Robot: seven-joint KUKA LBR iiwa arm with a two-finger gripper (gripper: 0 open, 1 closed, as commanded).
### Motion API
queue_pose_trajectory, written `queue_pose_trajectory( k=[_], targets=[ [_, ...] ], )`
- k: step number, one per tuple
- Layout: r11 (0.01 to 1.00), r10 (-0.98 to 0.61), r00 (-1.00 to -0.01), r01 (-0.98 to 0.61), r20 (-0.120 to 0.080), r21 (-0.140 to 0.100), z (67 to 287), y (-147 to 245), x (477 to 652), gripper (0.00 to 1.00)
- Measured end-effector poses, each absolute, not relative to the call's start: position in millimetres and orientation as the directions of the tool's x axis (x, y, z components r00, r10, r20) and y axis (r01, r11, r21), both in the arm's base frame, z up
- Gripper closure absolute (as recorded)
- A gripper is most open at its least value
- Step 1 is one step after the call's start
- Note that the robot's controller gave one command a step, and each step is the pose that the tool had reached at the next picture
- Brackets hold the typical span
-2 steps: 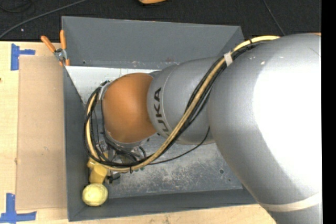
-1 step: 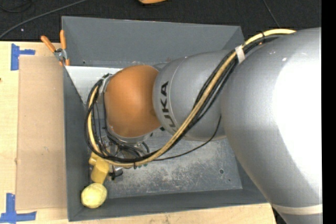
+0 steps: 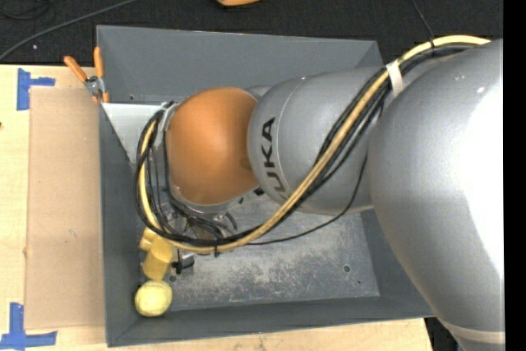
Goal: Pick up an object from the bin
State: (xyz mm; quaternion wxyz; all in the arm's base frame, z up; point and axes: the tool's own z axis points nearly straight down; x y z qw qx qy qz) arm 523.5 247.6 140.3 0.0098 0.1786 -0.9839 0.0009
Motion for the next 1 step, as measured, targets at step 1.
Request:
queue_pose_trajectory(
  k=[1],
  targets=[
    [0.937, -0.35, -0.936, -0.35, 0.021, 0.002, 145.3, 247.8, 523.3, 1.0]
  ],
)
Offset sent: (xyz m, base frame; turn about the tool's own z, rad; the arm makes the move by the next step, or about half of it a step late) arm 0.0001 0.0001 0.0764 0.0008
